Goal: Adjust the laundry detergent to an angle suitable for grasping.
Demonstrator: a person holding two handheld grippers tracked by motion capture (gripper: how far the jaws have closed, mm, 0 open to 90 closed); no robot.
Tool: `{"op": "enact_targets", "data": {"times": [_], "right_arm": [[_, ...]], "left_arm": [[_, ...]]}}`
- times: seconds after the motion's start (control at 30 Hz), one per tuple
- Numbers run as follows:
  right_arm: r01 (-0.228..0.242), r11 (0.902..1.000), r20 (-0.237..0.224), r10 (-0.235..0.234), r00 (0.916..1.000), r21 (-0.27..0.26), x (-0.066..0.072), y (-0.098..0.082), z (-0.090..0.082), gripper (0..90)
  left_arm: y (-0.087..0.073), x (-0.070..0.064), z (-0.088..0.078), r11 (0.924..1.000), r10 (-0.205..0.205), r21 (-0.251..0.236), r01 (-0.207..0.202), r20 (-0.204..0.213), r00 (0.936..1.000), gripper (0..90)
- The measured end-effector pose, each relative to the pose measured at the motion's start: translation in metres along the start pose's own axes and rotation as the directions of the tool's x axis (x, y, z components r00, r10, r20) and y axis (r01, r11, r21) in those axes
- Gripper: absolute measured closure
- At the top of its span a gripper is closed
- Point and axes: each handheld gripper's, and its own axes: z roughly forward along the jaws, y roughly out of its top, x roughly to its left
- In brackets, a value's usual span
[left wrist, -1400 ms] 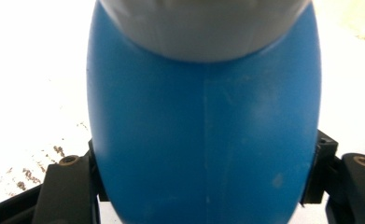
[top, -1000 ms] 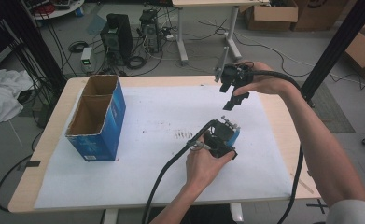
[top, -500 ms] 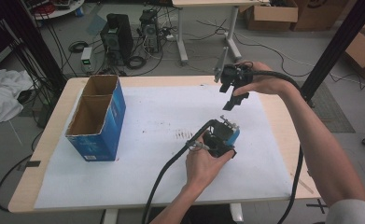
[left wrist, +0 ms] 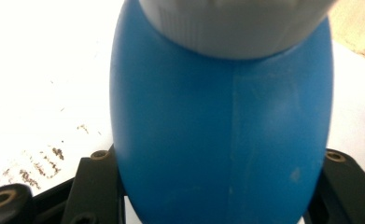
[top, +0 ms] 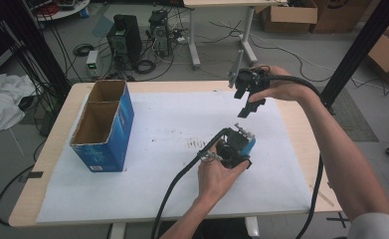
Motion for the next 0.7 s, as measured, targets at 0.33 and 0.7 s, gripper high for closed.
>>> {"op": "enact_targets", "data": {"times": [0.33,0.7], "right_arm": [[-0.002,1.0000,0.000,0.002,1.0000,0.001,-0.001,-0.002,0.000,20.8],[0.004,1.0000,-0.001,-0.004,1.0000,0.006,0.000,-0.001,0.000,20.8]], "left_arm": [[0.000,0.011,-0.004,0.9995,0.032,0.002,-0.032,0.018,0.9993,44.3],[-0.006,0.042,-0.020,0.9884,0.149,0.015,-0.151,0.103,0.9835,44.4]]}}
